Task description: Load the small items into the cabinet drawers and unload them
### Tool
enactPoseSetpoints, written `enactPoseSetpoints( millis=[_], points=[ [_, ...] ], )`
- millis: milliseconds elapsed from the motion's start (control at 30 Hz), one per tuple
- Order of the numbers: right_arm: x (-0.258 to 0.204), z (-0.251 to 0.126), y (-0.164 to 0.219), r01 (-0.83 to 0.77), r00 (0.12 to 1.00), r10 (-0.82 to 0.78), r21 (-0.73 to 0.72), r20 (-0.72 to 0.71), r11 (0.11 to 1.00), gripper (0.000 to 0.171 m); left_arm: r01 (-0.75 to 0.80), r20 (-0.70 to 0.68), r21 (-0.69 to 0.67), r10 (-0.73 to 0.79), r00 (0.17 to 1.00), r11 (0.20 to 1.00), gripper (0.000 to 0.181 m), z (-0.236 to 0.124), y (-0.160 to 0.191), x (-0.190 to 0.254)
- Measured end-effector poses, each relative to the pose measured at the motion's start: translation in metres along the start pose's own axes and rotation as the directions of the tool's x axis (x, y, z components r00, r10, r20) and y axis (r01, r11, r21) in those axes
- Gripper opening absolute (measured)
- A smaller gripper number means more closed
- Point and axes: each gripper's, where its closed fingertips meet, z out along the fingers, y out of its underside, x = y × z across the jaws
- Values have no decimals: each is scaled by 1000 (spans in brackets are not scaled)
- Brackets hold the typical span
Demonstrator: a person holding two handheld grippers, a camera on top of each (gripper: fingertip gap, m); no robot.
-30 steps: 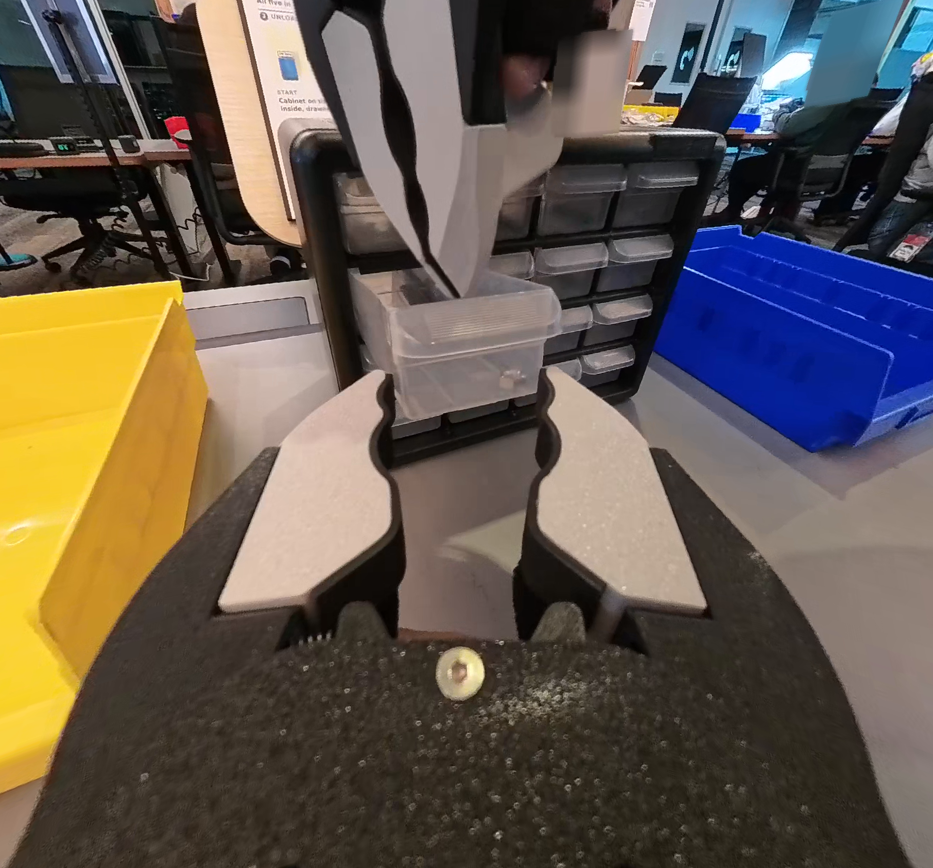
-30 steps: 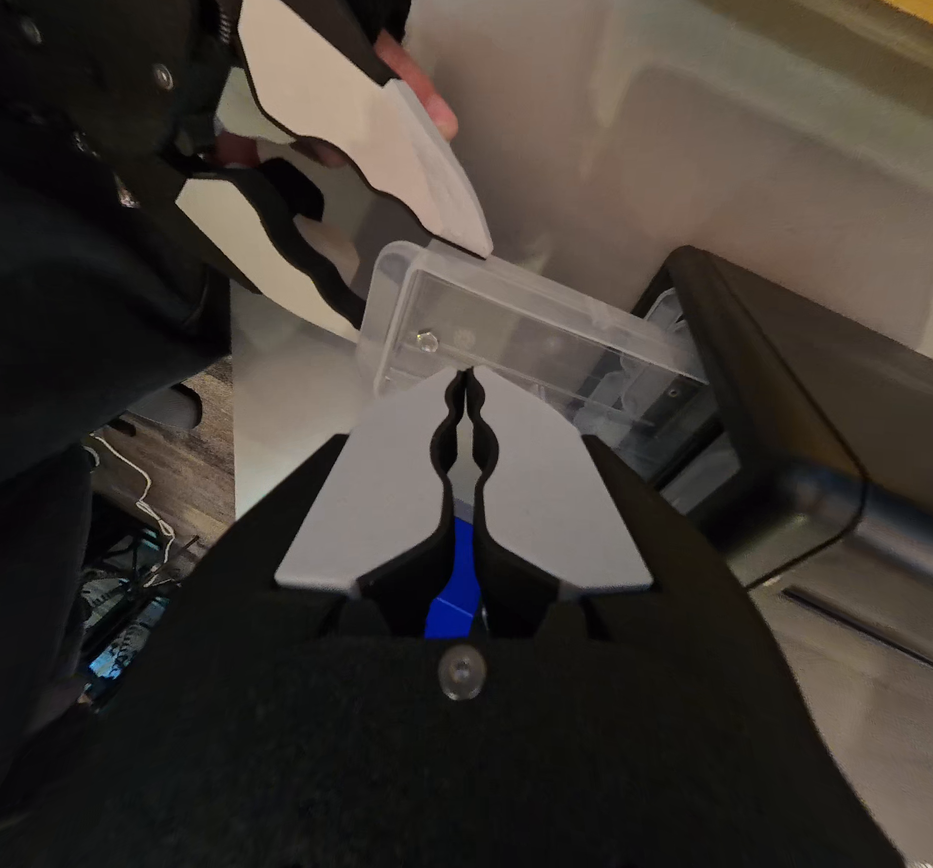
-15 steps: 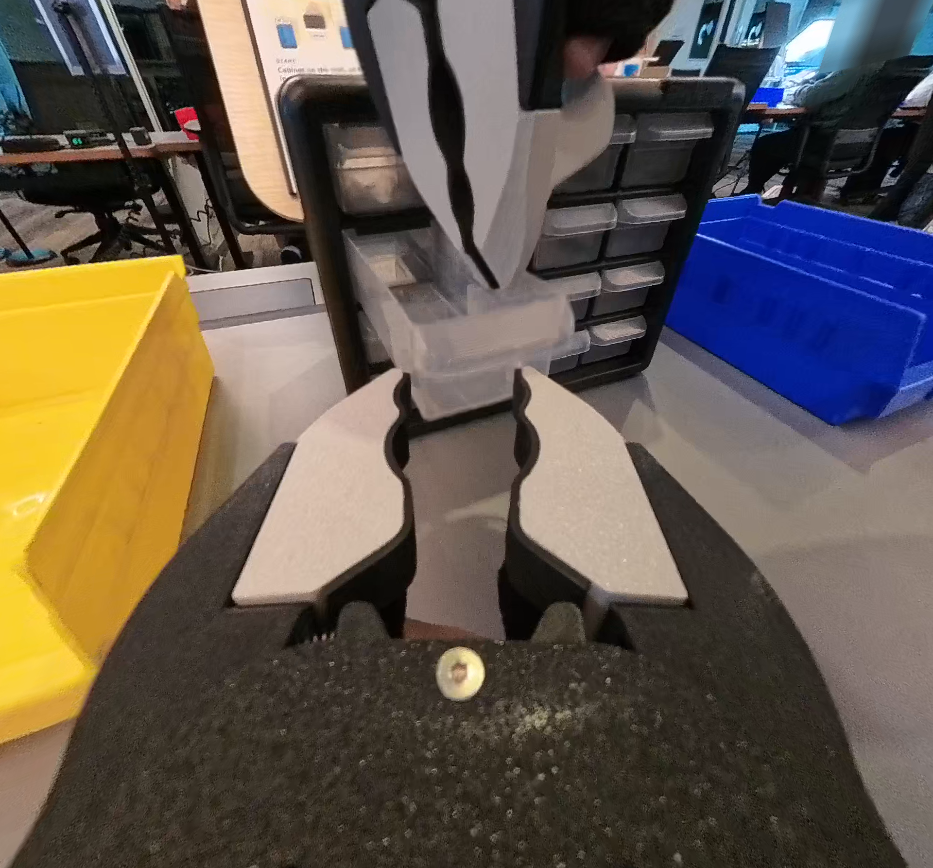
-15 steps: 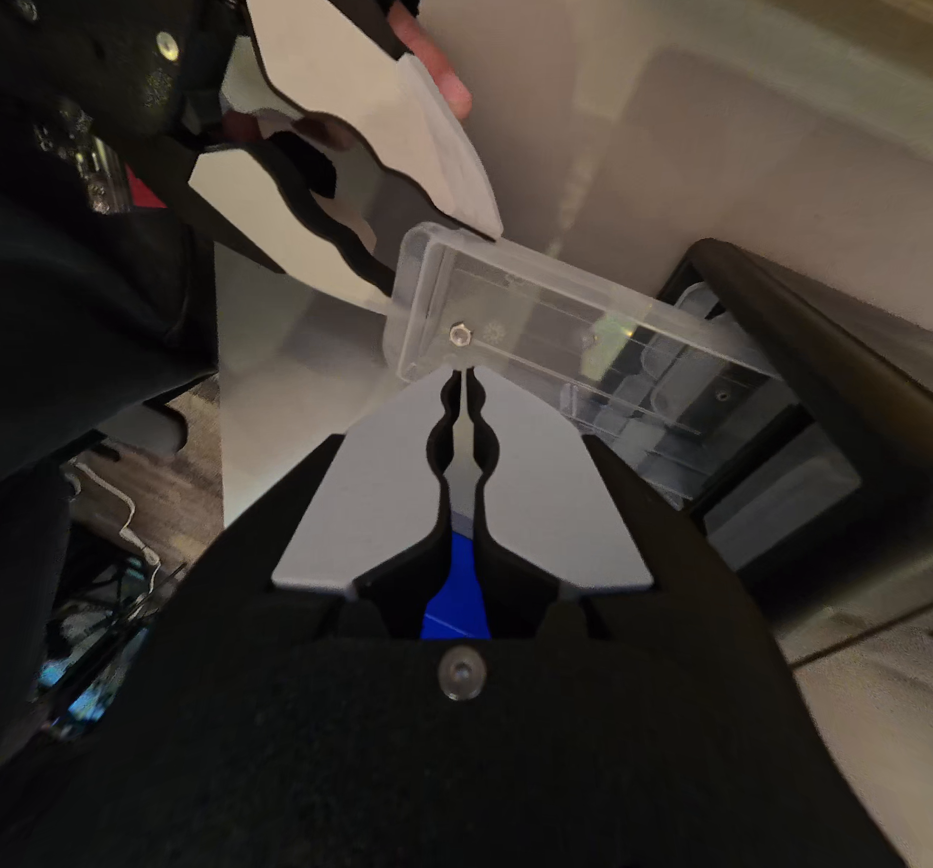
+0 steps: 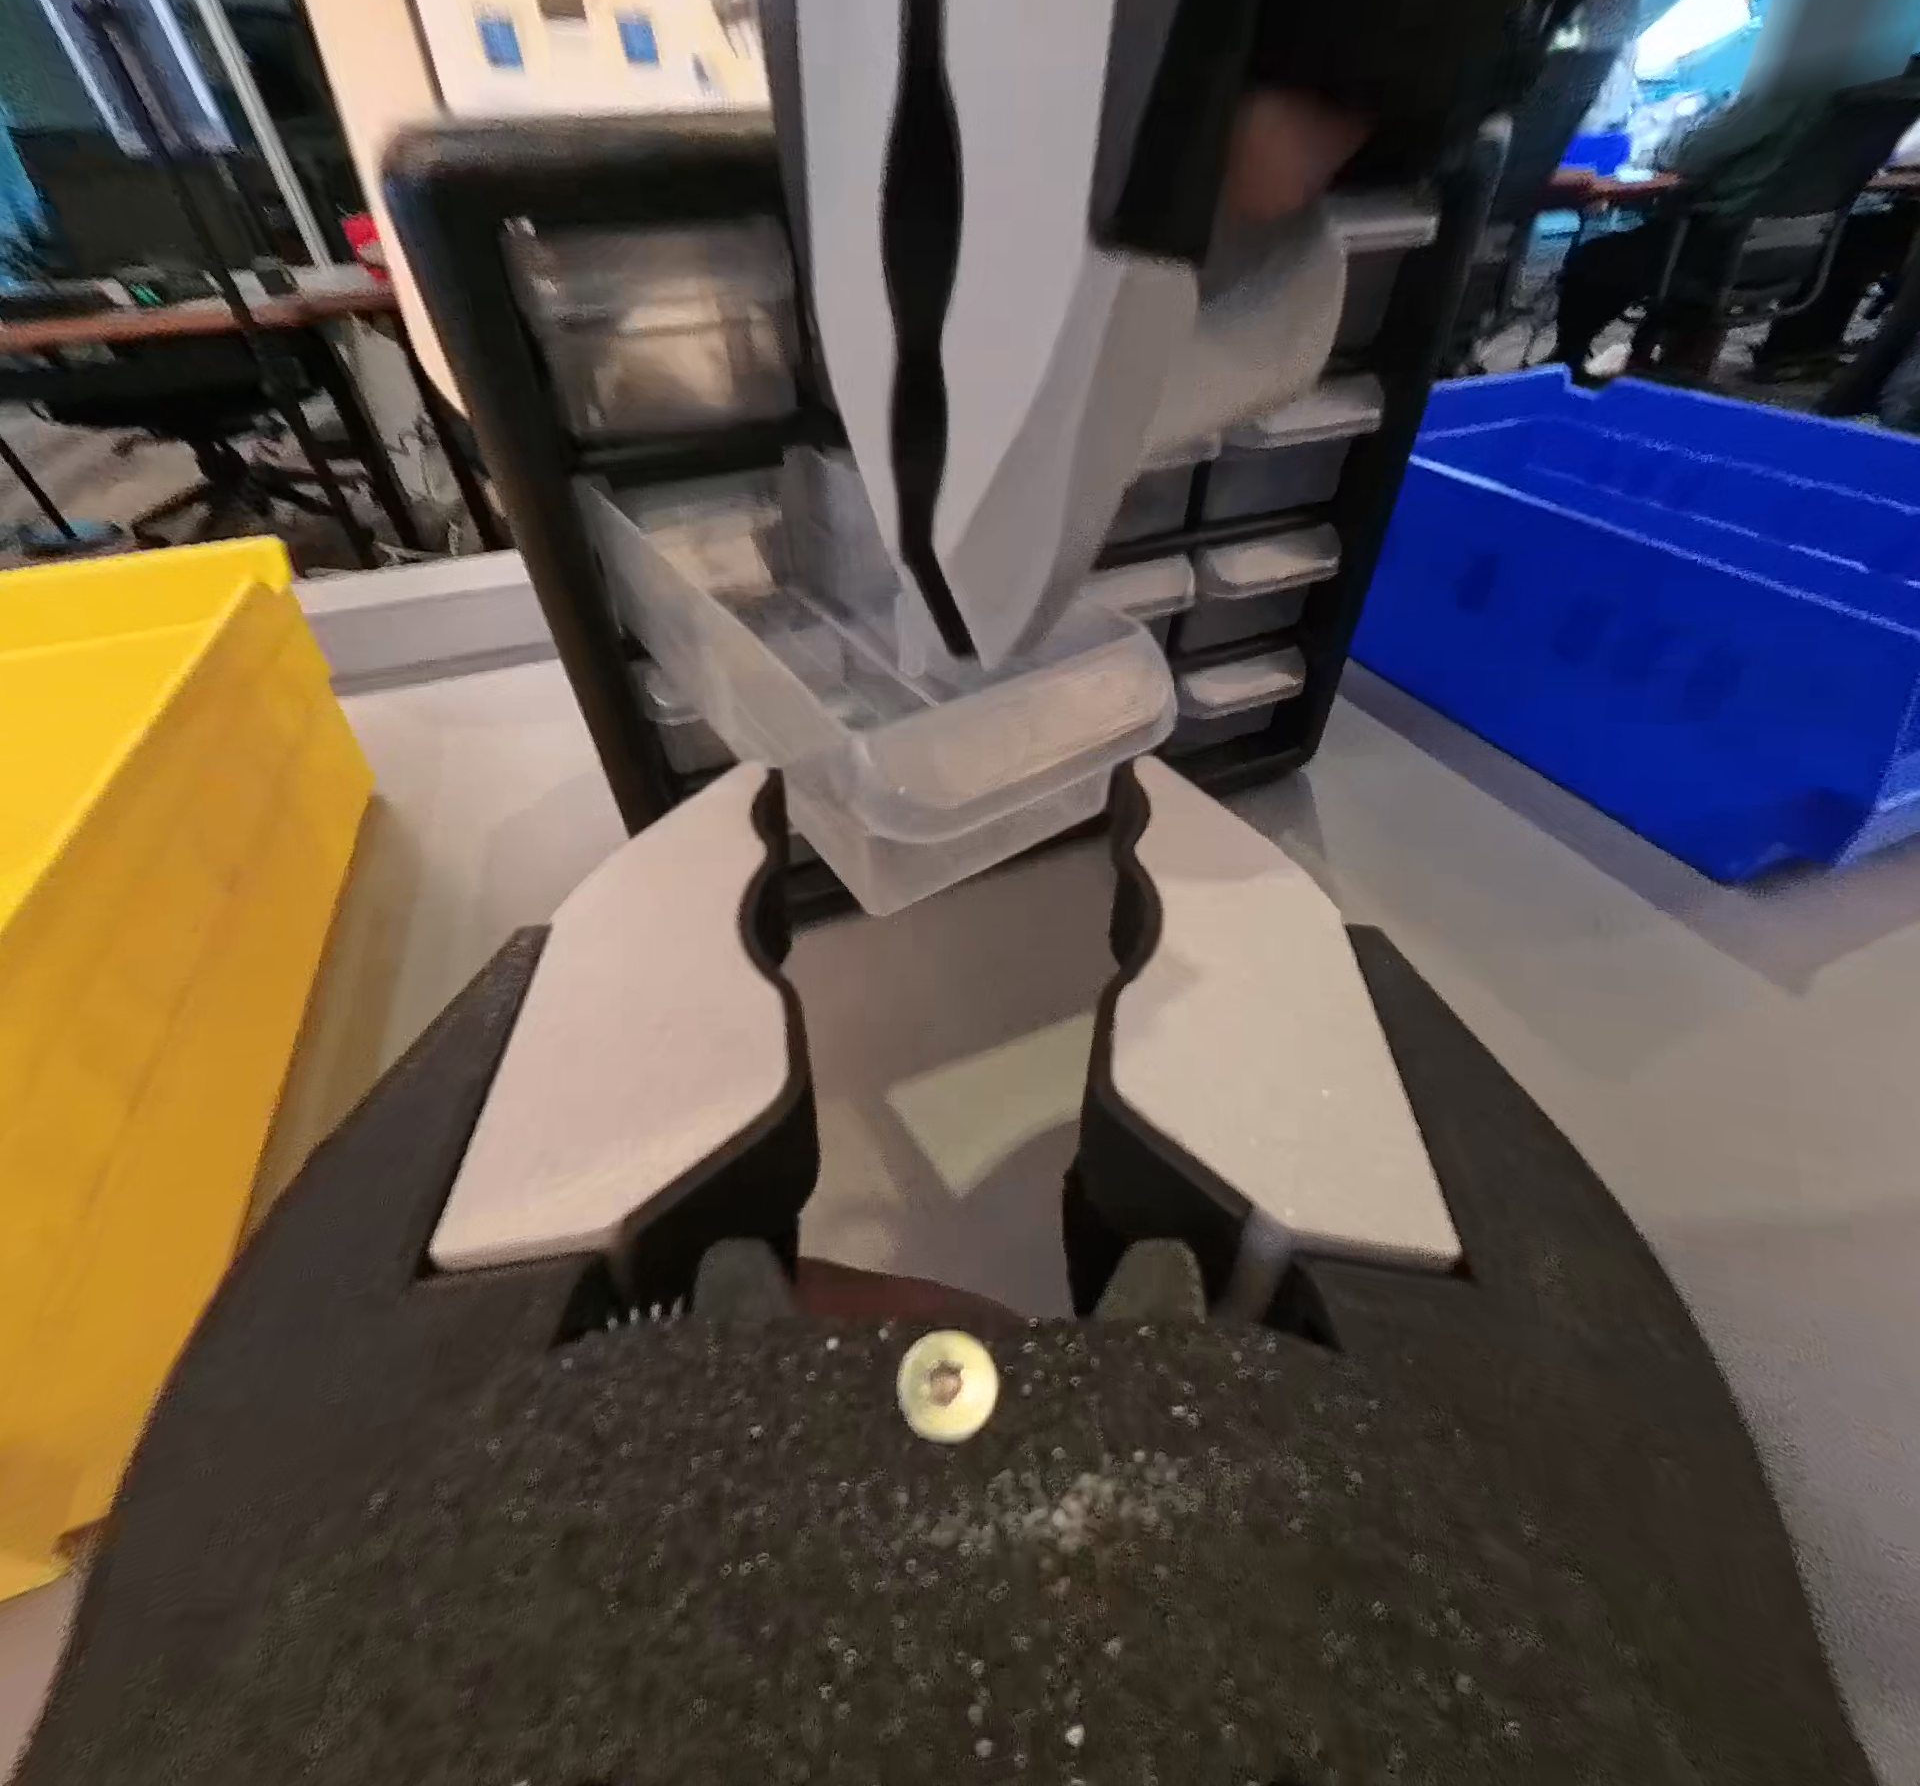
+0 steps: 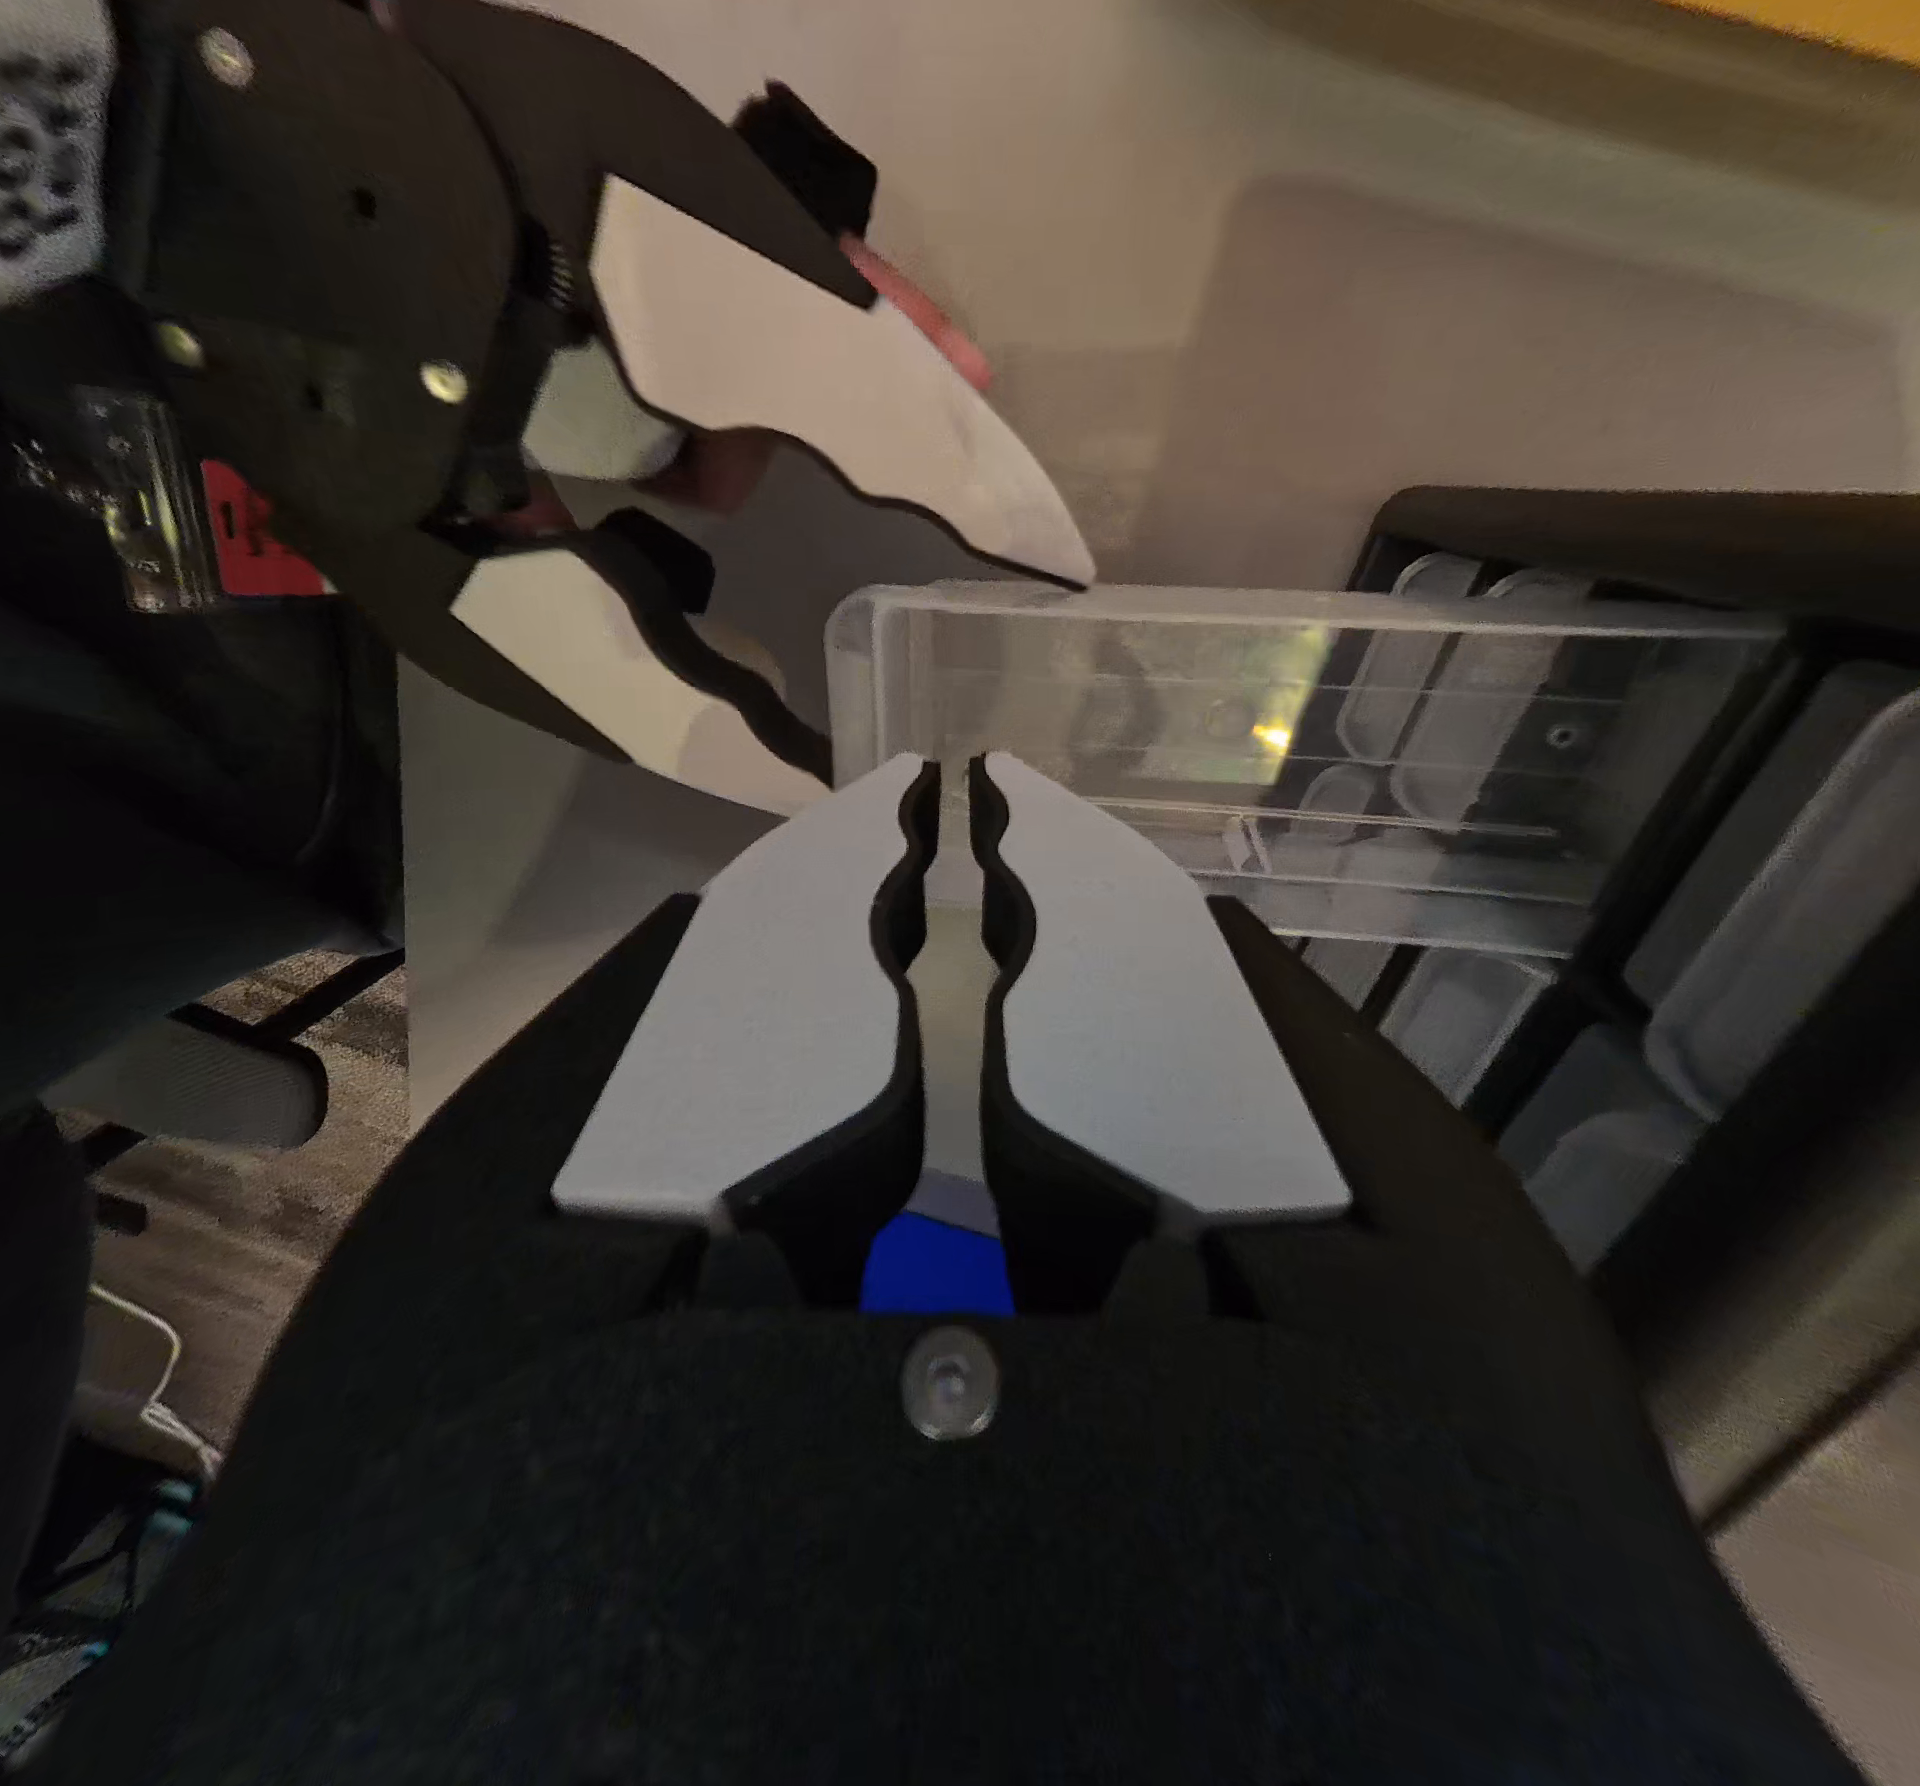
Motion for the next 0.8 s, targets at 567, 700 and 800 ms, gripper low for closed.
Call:
enactPoseSetpoints(
  millis=[567, 700, 800],
  points=[
    [-4, -18, -16, 225, 974, -224, 28, -33, 974, 32, 8, 11, 46, -9, 1000, 999, 41, -29, -5, -15],
    [-6, -17, -10, 132, 975, -82, 241, -206, 962, 37, 21, -17, 42, -21, 1000, 999, 37, -31, -3, -16],
    [-15, -17, -10, -23, 968, 148, 516, -204, 856, 33, 26, -36, 36, -24, 999, 999, 34, -32, -1, -16]
  ],
)
